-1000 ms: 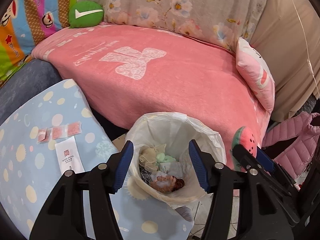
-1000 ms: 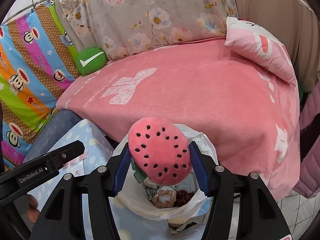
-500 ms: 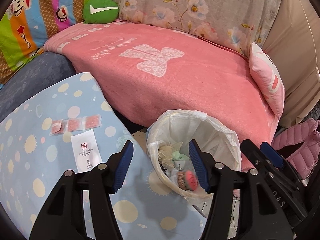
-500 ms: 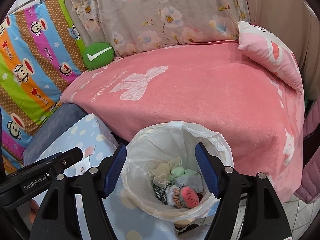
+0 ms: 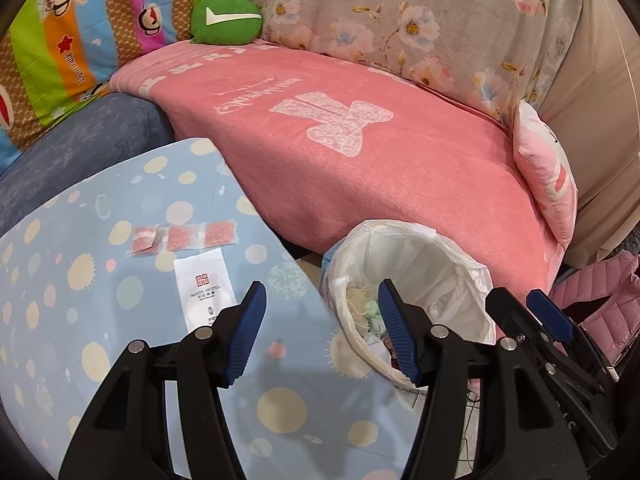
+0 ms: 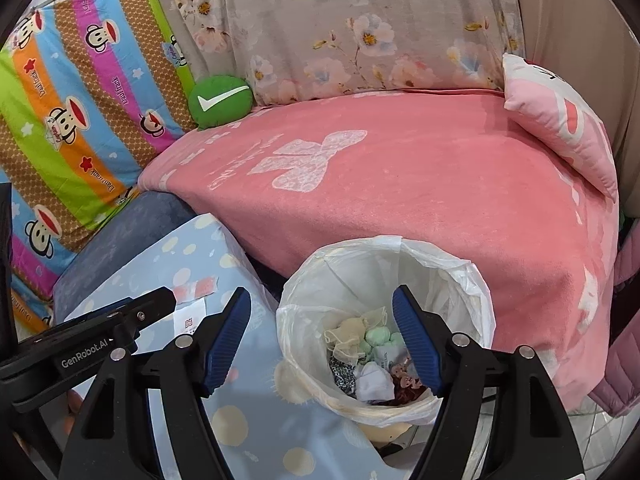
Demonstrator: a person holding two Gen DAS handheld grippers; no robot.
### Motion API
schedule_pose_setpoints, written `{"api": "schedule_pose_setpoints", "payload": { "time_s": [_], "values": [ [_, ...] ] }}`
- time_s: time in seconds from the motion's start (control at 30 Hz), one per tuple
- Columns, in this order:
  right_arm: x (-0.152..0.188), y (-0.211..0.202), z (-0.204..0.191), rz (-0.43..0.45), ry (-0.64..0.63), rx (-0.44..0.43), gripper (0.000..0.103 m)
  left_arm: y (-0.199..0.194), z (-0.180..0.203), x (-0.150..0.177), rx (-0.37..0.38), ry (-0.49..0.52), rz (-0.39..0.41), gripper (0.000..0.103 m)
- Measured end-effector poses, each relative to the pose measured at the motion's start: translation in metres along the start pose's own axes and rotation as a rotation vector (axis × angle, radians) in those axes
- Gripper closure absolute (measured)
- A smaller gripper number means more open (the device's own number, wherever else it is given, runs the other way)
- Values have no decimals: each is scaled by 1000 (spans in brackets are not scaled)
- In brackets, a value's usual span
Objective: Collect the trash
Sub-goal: 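Move both tools back to the pink sachets and white hotel packet, then grasp the pink sachet strip with the left tool while the right tool grasps the white packet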
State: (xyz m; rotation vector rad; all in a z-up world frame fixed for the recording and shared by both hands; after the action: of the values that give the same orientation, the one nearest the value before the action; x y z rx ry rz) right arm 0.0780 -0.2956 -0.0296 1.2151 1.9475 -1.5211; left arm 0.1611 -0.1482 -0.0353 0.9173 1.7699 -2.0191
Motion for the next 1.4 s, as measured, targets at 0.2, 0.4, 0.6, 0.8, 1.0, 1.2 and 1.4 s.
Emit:
{"api": "schedule_pose_setpoints", "payload": {
  "time_s": [0.2,0.4,0.6,0.8,1.0,1.2,1.4],
  "values": [
    [4,4,-22,-15,-33,-13,29,-3,-21,2,-13,-27,3,48],
    [11,12,-42,-38,-63,-28,29,-4,-45,4,-31,-59,7,48],
    [21,26,-65,-71,-89,-52,28,0,-75,9,-65,-100,4,48],
    [36,45,-93,-119,-122,-85,28,8,-118,16,-112,-158,-11,48],
    [59,75,-124,-186,-151,-115,28,22,-166,25,-170,-213,-38,47],
    [81,107,-144,-251,-169,-133,28,38,-207,32,-228,-267,-60,33],
    [102,151,-161,-325,-185,-145,28,66,-234,32,-262,-284,-92,23]
  ]
}}
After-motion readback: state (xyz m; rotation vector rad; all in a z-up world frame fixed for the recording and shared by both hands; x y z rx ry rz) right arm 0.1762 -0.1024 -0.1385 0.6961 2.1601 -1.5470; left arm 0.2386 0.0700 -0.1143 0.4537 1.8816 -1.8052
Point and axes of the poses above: each gripper's, at about its wrist camera, not at the fingertips, and y roughly the way its jaws point, z to its right, x to its underside, the point moved 6 cm from there along y, roughly the way its jaws point, and after that the axes turned 11 degrees about -x, right-handed, at the moved point
